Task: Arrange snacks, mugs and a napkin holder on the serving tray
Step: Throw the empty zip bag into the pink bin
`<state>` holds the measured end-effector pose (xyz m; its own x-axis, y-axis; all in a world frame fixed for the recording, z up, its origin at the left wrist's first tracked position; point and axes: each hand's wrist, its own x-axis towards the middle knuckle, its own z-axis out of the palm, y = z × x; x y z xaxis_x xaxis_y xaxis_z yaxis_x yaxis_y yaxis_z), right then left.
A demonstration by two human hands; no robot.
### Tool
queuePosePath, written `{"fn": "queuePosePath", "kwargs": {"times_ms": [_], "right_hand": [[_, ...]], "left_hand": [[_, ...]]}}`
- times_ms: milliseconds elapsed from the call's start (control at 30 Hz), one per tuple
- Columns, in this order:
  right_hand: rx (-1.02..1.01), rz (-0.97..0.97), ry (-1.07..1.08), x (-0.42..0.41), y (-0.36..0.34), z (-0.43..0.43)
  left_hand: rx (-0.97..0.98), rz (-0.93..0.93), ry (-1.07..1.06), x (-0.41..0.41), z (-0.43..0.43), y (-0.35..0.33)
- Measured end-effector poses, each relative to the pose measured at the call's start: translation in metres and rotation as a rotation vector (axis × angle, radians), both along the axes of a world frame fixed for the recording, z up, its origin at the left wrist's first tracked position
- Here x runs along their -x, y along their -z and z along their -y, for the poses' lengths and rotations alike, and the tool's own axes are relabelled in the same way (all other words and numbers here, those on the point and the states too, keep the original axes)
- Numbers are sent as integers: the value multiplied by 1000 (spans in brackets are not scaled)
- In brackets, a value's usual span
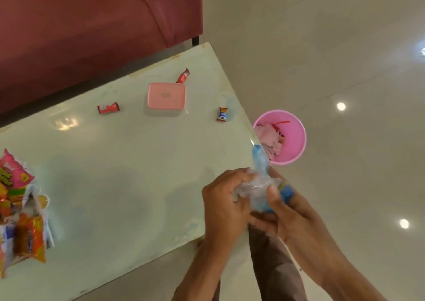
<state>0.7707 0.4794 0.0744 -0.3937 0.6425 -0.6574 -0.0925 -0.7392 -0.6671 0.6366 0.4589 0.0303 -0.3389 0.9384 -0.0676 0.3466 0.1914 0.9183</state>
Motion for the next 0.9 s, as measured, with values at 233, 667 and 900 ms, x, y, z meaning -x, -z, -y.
{"fn": "queuePosePath", "kwargs": {"times_ms": [233,667,900], "right_hand": [[-282,588,35,-77,58,-86],[-513,1116,-615,-91,278,-188],[-425,1130,-748,-102,292,-175]], "left_hand": [[330,245,429,-63,-69,36],[454,-376,296,-95,-86,112],[426,-309,187,-70,-70,113]]}}
